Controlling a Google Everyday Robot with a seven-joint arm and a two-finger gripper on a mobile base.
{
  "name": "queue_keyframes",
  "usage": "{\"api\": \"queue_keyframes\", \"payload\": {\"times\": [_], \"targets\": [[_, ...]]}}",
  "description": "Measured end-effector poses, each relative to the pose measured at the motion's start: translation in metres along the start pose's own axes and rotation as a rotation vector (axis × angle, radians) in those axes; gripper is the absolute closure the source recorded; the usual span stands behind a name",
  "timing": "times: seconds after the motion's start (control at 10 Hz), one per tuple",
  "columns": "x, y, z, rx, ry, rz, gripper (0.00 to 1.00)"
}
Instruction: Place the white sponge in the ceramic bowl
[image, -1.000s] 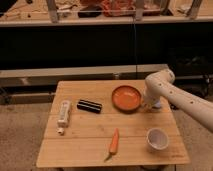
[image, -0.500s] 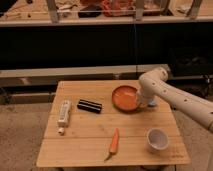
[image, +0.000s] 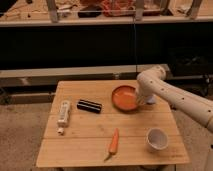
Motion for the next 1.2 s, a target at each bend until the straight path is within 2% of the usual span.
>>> {"api": "queue_keyframes", "payload": {"times": [1.2], "targets": [[0.008,-0.015,-0.008,0.028,0.005,-0.045,1.0]]}}
